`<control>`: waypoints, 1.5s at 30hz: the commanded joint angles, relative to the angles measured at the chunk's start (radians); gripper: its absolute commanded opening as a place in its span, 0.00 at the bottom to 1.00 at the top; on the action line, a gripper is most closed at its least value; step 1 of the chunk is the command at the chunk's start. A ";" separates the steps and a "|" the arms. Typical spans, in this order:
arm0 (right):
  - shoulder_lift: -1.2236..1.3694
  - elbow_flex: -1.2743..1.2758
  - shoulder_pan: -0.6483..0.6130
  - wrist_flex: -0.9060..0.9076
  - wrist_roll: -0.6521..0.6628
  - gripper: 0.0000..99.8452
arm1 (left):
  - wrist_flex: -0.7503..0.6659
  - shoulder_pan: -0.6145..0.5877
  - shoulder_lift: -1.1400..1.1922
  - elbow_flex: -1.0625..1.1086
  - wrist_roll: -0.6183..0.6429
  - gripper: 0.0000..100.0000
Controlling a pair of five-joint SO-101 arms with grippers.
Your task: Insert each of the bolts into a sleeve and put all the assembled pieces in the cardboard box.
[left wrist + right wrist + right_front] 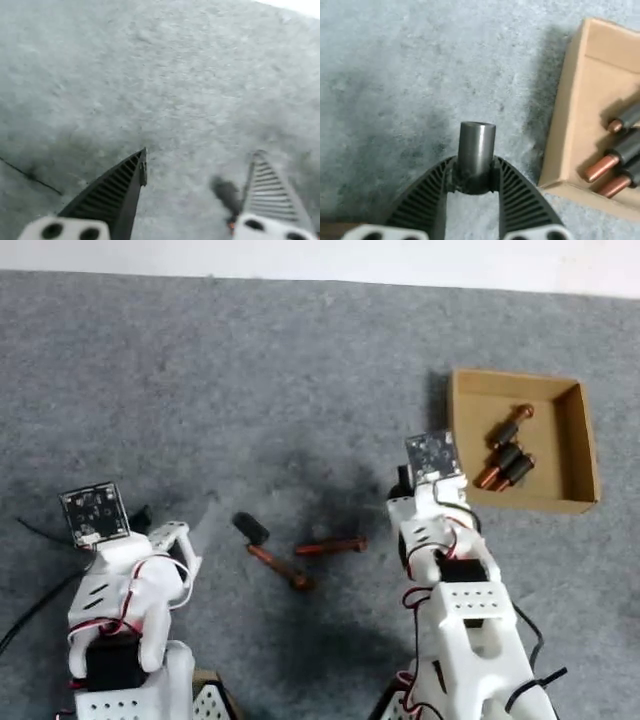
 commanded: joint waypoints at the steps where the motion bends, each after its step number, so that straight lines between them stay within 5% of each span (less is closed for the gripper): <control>1: -0.031 -0.008 0.025 -0.104 -0.006 0.01 | 0.000 0.076 -0.012 -0.045 -0.232 0.26; 8: -0.031 0.008 0.025 -0.110 -0.006 0.01 | 0.006 0.536 -0.005 0.044 -0.703 0.26; 11: -0.031 0.007 0.025 -0.110 -0.006 0.01 | -0.002 0.638 0.068 0.081 -0.779 0.26; 30: -0.031 0.002 0.062 -0.111 -0.006 0.01 | -0.316 0.766 1.477 -0.605 -0.965 0.26; 45: -0.030 0.013 0.059 -0.180 -0.006 0.01 | -0.293 0.768 2.109 -1.113 -0.999 0.26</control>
